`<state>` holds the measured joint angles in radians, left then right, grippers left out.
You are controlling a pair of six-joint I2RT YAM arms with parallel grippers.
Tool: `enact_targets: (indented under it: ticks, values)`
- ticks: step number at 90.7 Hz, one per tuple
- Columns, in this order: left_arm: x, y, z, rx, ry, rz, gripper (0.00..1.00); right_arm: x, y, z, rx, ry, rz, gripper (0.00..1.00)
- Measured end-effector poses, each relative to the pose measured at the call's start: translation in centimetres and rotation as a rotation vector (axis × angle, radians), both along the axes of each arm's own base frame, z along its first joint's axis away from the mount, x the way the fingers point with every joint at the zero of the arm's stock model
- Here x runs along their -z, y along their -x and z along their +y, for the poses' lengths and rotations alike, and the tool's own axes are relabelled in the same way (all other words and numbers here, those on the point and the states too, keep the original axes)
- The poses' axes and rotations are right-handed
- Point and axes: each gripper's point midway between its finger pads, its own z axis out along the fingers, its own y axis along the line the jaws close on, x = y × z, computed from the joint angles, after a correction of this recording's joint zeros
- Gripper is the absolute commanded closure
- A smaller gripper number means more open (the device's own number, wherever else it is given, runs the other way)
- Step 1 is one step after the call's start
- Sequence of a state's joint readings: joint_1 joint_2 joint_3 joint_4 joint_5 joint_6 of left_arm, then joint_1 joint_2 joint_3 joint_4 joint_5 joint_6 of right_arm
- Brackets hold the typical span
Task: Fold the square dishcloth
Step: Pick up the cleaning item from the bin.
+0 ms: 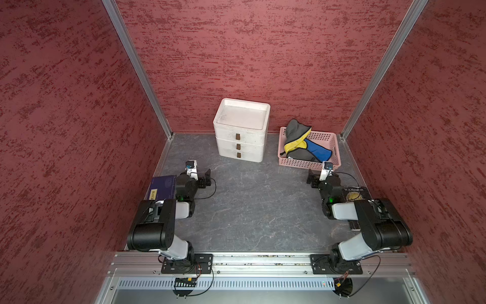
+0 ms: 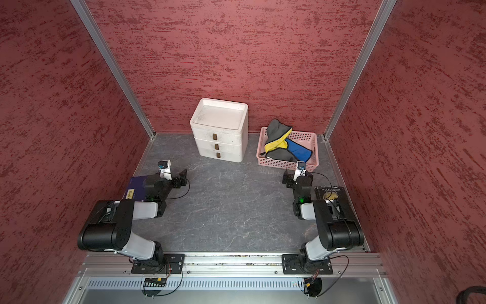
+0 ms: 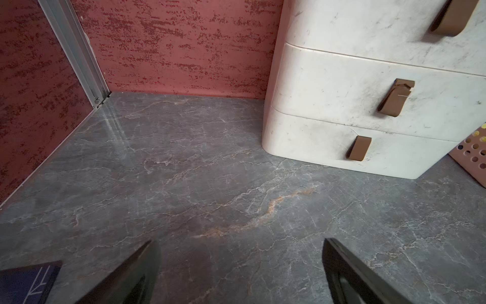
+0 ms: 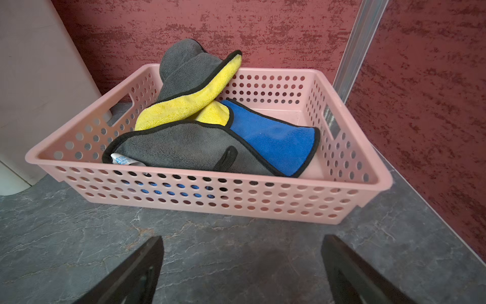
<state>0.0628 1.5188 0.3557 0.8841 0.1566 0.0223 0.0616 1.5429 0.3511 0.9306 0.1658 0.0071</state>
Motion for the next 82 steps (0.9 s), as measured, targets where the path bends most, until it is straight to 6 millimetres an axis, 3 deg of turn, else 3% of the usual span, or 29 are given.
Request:
enact_targets:
  ticks: [63,72,82]
  values:
    - [-0.3,-0.3,-0.4,0.023,0.011,0.012,0.00,-0.4,0.1,0.0,0.011,0.015,-0.007,0.01]
    - [-2.4,-1.0,-0.3,0.036,0.019,0.022,0.00,-2.1,0.7,0.3,0.039,0.044,0.002,0.01]
    - [-7.1,-2.3,-0.4,0.066,0.009,0.002,0.00,-7.5,0.2,1.0,0.046,-0.017,-0.044,0.01]
